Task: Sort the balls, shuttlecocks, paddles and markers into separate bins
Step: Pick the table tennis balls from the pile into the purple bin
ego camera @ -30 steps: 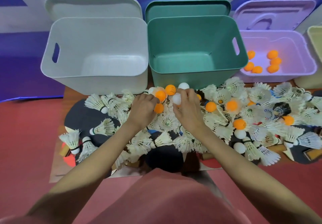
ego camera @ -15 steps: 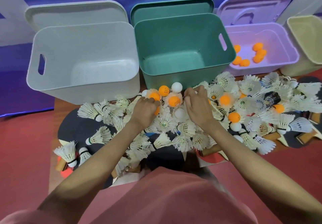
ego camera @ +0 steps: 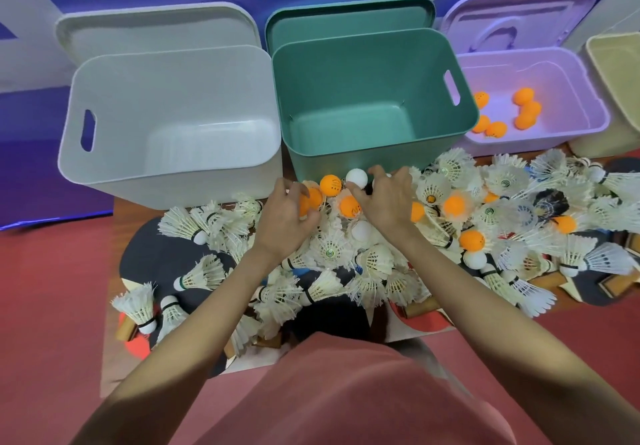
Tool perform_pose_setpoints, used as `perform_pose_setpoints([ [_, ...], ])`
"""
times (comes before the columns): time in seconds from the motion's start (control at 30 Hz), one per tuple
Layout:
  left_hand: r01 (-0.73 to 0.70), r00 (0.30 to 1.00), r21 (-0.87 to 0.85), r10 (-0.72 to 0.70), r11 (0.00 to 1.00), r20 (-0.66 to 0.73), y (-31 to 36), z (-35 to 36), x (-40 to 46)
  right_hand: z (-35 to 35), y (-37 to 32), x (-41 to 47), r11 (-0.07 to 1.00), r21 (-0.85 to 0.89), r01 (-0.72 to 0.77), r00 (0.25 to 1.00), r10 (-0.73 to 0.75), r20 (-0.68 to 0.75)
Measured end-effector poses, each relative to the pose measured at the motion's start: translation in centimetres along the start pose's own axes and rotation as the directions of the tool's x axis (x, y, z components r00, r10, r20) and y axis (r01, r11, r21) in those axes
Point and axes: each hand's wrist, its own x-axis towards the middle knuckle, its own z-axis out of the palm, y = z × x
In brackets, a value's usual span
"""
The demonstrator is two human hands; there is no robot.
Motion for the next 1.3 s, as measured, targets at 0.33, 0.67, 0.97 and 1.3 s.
perform_pose_setpoints([
  [0.33, 0.289, 0.948, -0.005, -0.287, 0.957, -0.142, 4.0, 1.9, 1.8, -2.4, 2.4, -1.7, 0.992, 0.127, 0.024, 0.998, -0.017, -0.054],
  [0.67, 0.474, 0.851, -0.094, -0.483, 0.876, -0.209, 6.3, 3.9, 3.3, -6.2, 8.1, -2.9, 0.976, 0.217, 0.023, 0.993, 0.002, -0.114],
  [0.97, -0.025, 0.974, -0.123, -0.004, 0.992, -0.229, 14.7, 7.8, 1.0, -8.9, 17.8, -1.2, 0.951, 0.305, -0.044, 0.981, 0.099, -0.168],
  [1.3, -0.213, 0.974, 0.037, 0.216, 0.976, -0.075, 29.8, 13.4, 15.5, -15.7, 29.4, 12.1, 0.946, 0.324, -0.017, 0.952, 0.115, -0.284],
])
